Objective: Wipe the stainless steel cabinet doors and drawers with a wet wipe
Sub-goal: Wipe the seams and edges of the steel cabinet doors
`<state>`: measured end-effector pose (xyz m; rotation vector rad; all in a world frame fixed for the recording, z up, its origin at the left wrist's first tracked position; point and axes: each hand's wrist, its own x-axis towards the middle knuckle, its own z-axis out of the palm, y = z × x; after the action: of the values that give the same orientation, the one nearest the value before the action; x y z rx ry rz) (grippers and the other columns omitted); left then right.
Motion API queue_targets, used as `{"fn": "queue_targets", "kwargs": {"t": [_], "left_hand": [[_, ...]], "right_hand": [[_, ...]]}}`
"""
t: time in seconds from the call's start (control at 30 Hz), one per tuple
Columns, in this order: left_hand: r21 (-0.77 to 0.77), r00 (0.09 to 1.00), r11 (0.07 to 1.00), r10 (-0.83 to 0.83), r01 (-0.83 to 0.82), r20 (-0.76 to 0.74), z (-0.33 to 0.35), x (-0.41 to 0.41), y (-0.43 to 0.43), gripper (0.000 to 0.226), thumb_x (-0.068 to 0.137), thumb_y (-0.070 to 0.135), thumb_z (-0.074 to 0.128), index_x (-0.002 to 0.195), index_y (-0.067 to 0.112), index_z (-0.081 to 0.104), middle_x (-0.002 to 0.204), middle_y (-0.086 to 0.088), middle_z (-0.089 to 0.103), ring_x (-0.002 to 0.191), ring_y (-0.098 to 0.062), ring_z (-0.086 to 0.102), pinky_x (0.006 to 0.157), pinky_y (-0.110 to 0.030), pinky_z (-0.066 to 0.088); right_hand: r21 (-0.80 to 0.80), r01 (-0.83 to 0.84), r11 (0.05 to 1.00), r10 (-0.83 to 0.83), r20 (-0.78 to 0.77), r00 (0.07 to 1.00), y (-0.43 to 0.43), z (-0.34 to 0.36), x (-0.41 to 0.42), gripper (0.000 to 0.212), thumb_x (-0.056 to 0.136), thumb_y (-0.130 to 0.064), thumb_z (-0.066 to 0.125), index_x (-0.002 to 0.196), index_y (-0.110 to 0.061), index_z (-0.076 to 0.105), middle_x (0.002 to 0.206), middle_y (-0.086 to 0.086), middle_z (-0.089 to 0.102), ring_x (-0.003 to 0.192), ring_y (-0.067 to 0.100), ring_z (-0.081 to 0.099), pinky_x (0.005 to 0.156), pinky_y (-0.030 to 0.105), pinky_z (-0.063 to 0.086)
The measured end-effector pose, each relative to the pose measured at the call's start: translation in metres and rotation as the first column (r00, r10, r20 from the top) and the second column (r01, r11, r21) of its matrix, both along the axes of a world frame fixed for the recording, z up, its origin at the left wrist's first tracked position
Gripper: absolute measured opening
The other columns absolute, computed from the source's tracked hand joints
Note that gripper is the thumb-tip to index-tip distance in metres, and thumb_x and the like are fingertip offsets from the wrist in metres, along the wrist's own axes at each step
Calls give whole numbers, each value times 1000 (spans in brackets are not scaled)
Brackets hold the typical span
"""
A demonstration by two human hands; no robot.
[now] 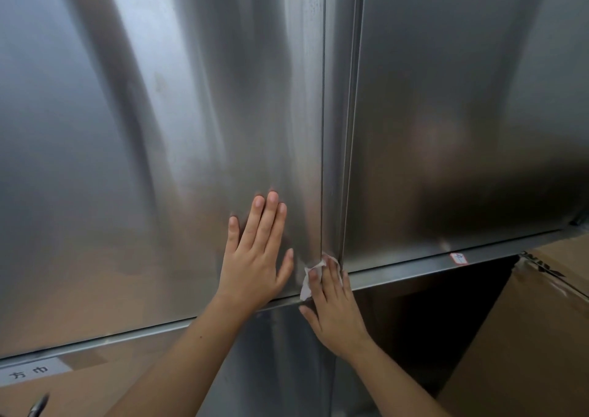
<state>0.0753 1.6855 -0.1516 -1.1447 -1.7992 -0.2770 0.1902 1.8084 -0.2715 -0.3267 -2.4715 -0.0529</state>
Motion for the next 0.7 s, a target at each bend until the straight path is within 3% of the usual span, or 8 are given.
{"fn": "queue_targets", "kwargs": {"t": [0.1,0.2,0.27,0.37,0.53,0.63,0.7], "left_hand": [[10,1000,1000,-7,7,-13,-1,-1,0,71,90,39,34,149,8,7,157,-4,-9,144,-21,-2,114,-45,-5],[18,999,1000,-14,15,-33,0,-2,1,68,91,36,33,148,8,10,157,-5,-7,144,-21,0,114,-44,-5],[22,999,999,-26,27,-38,1,-2,0,65,91,33,31,148,7,14,157,-5,-5,144,-20,1,114,-44,-2],[21,999,999,-31,31,-32,3,-2,-2,62,91,30,30,147,7,18,157,-4,-3,144,-20,4,114,-43,0],[-6,998,999,-32,32,-49,9,-1,-9,59,91,29,30,145,8,22,156,-6,5,144,-18,6,114,-43,1],[0,996,999,-42,42,-78,19,-1,-12,59,90,31,33,144,8,25,153,-9,12,143,-21,13,113,-47,4],[59,995,997,-36,42,-94,37,-2,-10,58,91,31,33,144,7,26,153,-11,16,141,-24,20,112,-48,6]], "right_hand": [[13,-44,999,45,-84,995,5,29,-8,72,96,-49,22,145,-16,-21,153,13,-16,142,27,-6,109,57,18],[20,-42,999,46,-218,975,13,74,-25,72,97,-48,22,144,-16,-23,152,9,-25,143,24,-12,107,57,1],[48,-39,998,51,-274,961,18,93,-32,70,98,-48,21,145,-15,-20,153,7,-23,143,23,-9,107,55,-2],[57,-34,998,48,-268,962,18,85,-31,71,98,-47,22,145,-14,-20,154,7,-22,143,23,-9,107,56,-1],[39,15,999,-8,-170,985,7,56,-19,69,98,-48,14,144,-12,-22,152,8,-26,142,21,-16,104,60,14],[-2,5,1000,-5,-234,972,5,95,-27,66,97,-52,8,144,-17,-24,152,6,-26,141,19,-17,105,59,6],[-3,-19,1000,16,-329,944,7,142,-36,65,98,-50,12,144,-20,-23,154,11,-13,142,20,-9,108,55,2]]}}
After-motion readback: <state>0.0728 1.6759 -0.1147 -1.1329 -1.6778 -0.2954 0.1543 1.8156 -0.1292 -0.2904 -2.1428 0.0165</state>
